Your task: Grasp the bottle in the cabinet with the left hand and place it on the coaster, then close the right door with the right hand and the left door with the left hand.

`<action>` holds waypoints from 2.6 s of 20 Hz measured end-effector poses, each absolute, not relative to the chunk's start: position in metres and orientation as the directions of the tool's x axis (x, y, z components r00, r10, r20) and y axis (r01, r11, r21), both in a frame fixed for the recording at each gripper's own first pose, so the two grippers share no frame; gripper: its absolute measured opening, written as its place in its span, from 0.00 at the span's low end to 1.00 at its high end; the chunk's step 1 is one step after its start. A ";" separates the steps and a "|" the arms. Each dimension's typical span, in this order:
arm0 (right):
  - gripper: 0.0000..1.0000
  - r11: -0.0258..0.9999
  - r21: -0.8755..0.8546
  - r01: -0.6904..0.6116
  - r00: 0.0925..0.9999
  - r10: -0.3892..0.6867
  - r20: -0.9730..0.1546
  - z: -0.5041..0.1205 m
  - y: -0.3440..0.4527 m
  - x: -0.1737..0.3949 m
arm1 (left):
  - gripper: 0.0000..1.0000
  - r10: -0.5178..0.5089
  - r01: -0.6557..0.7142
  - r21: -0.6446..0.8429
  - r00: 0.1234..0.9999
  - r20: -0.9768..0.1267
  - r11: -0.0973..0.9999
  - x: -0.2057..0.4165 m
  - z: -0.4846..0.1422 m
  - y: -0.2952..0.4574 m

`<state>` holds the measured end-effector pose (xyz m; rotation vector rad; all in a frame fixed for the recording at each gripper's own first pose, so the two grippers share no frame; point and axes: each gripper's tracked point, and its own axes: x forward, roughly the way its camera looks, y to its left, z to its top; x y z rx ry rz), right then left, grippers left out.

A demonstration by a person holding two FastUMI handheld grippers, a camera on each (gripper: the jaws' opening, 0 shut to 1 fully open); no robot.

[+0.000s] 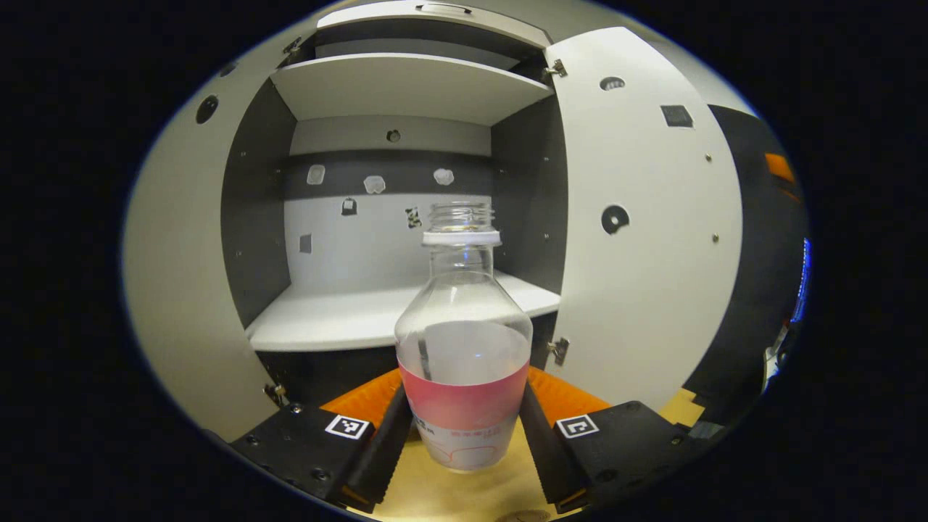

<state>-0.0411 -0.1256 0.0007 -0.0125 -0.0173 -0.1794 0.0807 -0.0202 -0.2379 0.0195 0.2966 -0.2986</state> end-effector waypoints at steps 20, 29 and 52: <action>0.96 0.970 -0.061 0.235 0.971 -0.232 0.062 0.025 -0.163 -0.065 | 0.80 -0.258 0.159 -0.205 0.665 -0.701 0.966 -0.054 -0.473 -0.045; 0.96 0.971 -0.073 0.226 0.974 -0.223 0.049 0.020 -0.163 -0.058 | 0.82 -0.212 0.167 -0.131 0.758 -0.616 0.977 -0.055 -0.483 -0.048; 0.97 0.993 -0.044 0.107 0.994 -0.108 -0.029 -0.020 -0.129 -0.022 | 0.84 -0.201 0.217 -0.017 0.867 -0.456 0.976 -0.082 -0.392 -0.065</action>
